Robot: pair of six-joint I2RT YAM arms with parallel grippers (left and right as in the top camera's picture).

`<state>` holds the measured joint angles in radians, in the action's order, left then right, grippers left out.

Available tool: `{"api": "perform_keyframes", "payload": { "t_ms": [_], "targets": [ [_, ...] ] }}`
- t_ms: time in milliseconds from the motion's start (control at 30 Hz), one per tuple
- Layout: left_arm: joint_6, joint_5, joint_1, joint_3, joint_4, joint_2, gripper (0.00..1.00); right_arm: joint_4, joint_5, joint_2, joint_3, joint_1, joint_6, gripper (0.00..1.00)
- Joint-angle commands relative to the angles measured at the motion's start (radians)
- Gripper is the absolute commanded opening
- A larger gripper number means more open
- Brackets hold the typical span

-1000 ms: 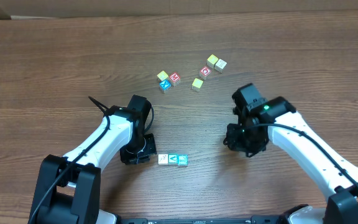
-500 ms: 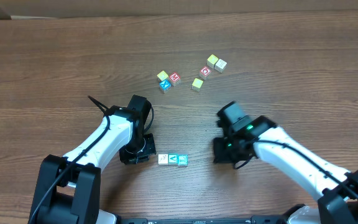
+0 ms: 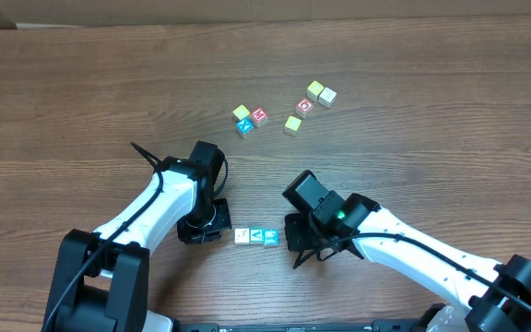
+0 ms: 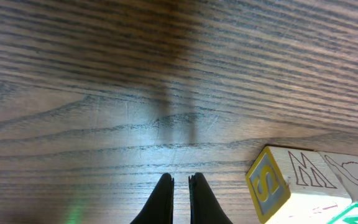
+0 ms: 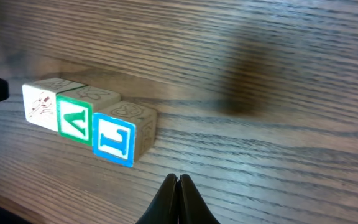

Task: Flip 5 blocks

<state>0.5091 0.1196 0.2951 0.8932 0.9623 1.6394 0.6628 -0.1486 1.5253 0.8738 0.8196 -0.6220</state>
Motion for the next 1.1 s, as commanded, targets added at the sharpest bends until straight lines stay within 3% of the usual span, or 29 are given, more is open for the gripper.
{"api": "perform_keyframes", "payload": {
  "t_ms": [0,167,600,1067],
  "targets": [
    [-0.008,0.012,0.007,0.018,0.001,0.008,0.04,-0.003,0.017,0.012,-0.004,0.017,-0.049,0.04],
    [-0.008,0.012,0.007,0.018,-0.003,0.008,0.04,-0.001,0.013,0.067,-0.004,0.017,-0.117,0.04],
    [-0.009,0.011,0.007,0.018,-0.011,0.008,0.04,-0.056,-0.025,0.142,-0.004,0.017,-0.108,0.04],
    [-0.008,0.012,0.007,0.018,-0.021,0.008,0.04,-0.091,-0.039,0.142,-0.004,0.017,0.056,0.04]
  ]
}}
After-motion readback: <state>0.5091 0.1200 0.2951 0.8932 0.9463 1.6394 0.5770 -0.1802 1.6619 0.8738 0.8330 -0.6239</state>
